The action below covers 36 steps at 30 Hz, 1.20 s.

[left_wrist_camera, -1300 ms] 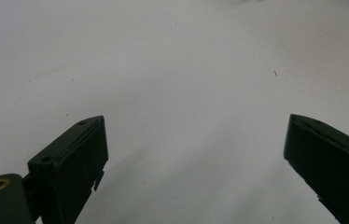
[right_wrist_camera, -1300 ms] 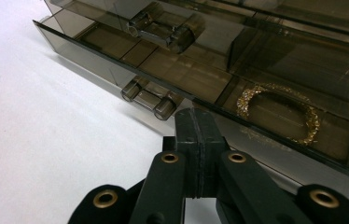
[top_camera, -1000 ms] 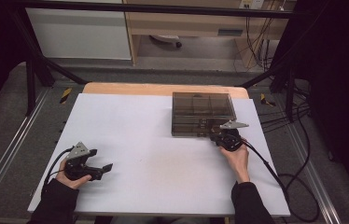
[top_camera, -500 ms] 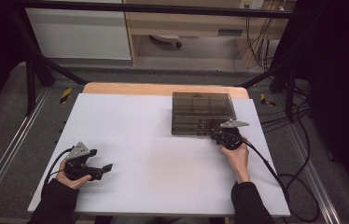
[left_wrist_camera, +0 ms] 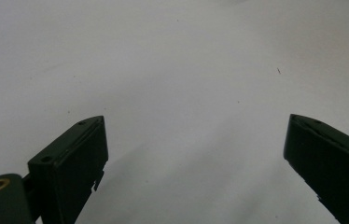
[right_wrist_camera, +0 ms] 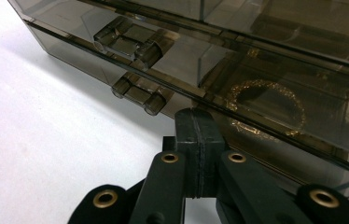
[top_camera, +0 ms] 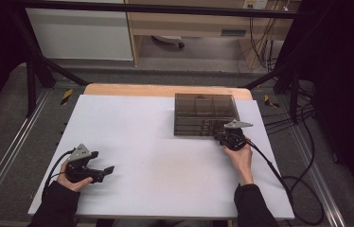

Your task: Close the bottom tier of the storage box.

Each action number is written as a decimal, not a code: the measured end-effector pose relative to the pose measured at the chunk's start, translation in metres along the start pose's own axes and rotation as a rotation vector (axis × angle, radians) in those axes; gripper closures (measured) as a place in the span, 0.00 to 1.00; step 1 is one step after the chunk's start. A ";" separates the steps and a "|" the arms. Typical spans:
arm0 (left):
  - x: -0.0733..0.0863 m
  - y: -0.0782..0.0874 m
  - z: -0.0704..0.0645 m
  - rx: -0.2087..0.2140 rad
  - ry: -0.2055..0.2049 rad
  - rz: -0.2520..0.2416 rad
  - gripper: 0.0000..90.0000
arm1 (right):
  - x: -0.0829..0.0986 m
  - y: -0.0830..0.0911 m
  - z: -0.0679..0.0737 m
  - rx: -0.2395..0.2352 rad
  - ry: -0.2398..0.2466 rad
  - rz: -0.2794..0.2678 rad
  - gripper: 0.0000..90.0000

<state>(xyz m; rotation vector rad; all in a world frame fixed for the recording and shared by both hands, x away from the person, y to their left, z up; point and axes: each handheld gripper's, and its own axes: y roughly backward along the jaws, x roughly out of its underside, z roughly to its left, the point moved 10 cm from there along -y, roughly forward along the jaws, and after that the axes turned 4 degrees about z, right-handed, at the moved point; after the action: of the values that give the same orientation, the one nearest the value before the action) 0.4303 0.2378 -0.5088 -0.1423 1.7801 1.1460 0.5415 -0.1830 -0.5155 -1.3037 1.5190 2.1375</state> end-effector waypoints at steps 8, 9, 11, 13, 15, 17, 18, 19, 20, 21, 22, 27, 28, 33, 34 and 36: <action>0.000 0.000 0.000 0.001 0.001 0.002 0.07 | 0.000 -0.001 -0.001 0.002 0.001 0.003 1.00; 0.000 0.000 0.000 0.001 0.001 0.002 0.07 | 0.000 -0.001 -0.002 0.002 0.002 0.003 1.00; 0.000 0.000 0.000 0.001 0.000 0.001 0.07 | 0.000 -0.001 -0.001 0.002 0.002 0.003 1.00; 0.000 0.000 0.000 0.000 0.001 0.000 0.07 | 0.000 -0.001 -0.001 0.003 -0.001 0.000 1.00; 0.000 0.000 0.001 -0.002 0.001 -0.001 0.07 | -0.001 0.002 0.000 0.004 -0.002 -0.003 1.00; 0.000 0.000 0.001 -0.001 0.002 -0.001 0.07 | -0.001 0.006 0.002 0.000 -0.001 -0.002 1.00; 0.000 0.000 0.001 -0.002 0.004 0.001 0.07 | 0.000 0.008 0.004 -0.001 0.002 -0.004 1.00; 0.000 0.000 0.001 -0.004 0.004 0.001 0.07 | 0.001 0.010 0.006 -0.004 0.008 0.000 1.00; 0.000 0.000 0.001 -0.003 0.001 0.002 0.08 | 0.001 0.012 0.008 -0.009 0.006 0.002 0.99; 0.000 0.000 0.000 -0.001 0.000 0.001 0.07 | 0.001 0.014 0.009 -0.009 0.015 -0.005 0.97; 0.000 0.000 0.000 0.000 -0.001 0.000 0.07 | 0.001 0.017 0.011 -0.014 0.014 -0.009 0.96; 0.000 0.000 0.000 0.000 0.001 0.000 0.07 | 0.001 0.028 0.021 -0.041 0.000 -0.016 0.80; 0.000 0.000 0.000 0.000 0.001 0.001 0.07 | 0.002 0.030 0.023 -0.043 0.000 -0.012 0.76; 0.000 0.000 -0.001 0.001 0.000 0.000 0.07 | 0.004 0.042 0.031 -0.044 -0.009 -0.020 0.45; 0.000 0.000 -0.001 0.000 0.001 0.000 0.07 | 0.005 0.043 0.031 -0.040 -0.005 -0.019 0.39; 0.000 0.000 -0.001 0.001 0.002 0.000 0.07 | 0.007 0.048 0.033 -0.040 -0.008 -0.006 0.30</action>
<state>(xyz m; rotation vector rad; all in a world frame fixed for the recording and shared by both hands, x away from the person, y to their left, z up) 0.4298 0.2372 -0.5088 -0.1427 1.7823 1.1459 0.4904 -0.1787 -0.4874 -1.3090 1.4743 2.1779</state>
